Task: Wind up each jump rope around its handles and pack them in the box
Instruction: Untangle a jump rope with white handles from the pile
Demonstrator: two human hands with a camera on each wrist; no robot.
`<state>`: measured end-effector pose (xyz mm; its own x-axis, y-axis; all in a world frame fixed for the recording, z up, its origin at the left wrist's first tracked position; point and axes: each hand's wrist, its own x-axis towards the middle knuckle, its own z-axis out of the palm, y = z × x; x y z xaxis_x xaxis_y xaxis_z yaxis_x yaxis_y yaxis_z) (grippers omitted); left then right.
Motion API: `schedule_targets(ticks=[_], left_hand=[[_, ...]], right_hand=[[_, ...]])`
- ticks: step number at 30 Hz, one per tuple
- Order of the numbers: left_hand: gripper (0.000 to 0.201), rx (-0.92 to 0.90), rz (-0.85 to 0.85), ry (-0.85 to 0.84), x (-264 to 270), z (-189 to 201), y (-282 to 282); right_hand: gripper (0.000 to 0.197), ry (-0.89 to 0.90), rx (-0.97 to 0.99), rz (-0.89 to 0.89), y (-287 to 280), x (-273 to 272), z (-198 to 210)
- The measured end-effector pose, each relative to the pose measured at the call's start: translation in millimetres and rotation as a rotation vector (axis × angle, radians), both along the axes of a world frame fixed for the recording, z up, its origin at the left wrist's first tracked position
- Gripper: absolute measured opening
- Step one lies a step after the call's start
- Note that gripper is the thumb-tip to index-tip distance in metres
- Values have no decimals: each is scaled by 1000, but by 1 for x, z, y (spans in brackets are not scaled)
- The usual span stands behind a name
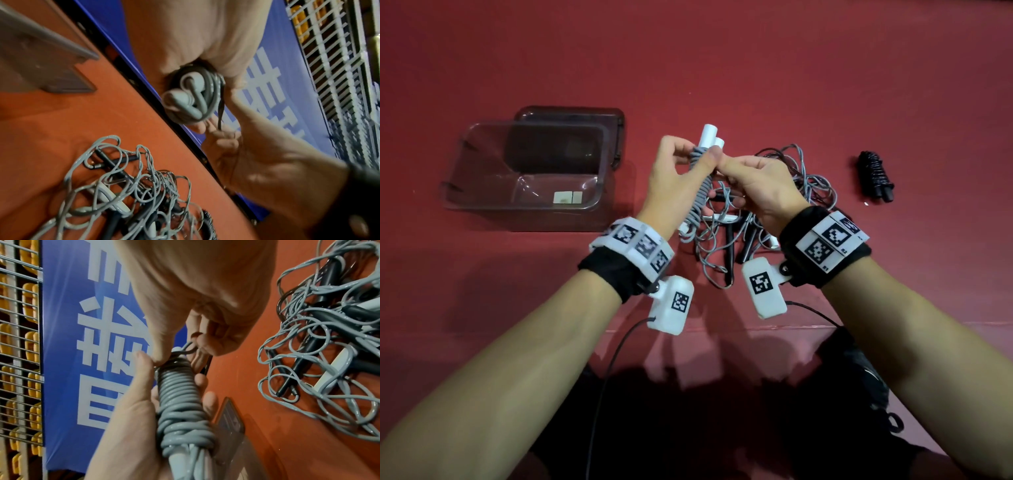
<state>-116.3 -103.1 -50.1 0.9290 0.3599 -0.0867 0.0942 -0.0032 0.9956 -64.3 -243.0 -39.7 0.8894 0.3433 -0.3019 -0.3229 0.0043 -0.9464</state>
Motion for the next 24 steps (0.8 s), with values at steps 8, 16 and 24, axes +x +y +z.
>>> schedule_targets(ticks=[8, 16, 24], left_hand=[[27, -220, 4, 103, 5, 0, 22], [10, -44, 22, 51, 0, -4, 18], [15, -101, -56, 98, 0, -6, 15]], right_hand=[[16, -104, -153, 110, -3, 5, 9], [15, -280, -323, 164, 1, 0, 7], [22, -592, -678, 280, -3, 9, 5]])
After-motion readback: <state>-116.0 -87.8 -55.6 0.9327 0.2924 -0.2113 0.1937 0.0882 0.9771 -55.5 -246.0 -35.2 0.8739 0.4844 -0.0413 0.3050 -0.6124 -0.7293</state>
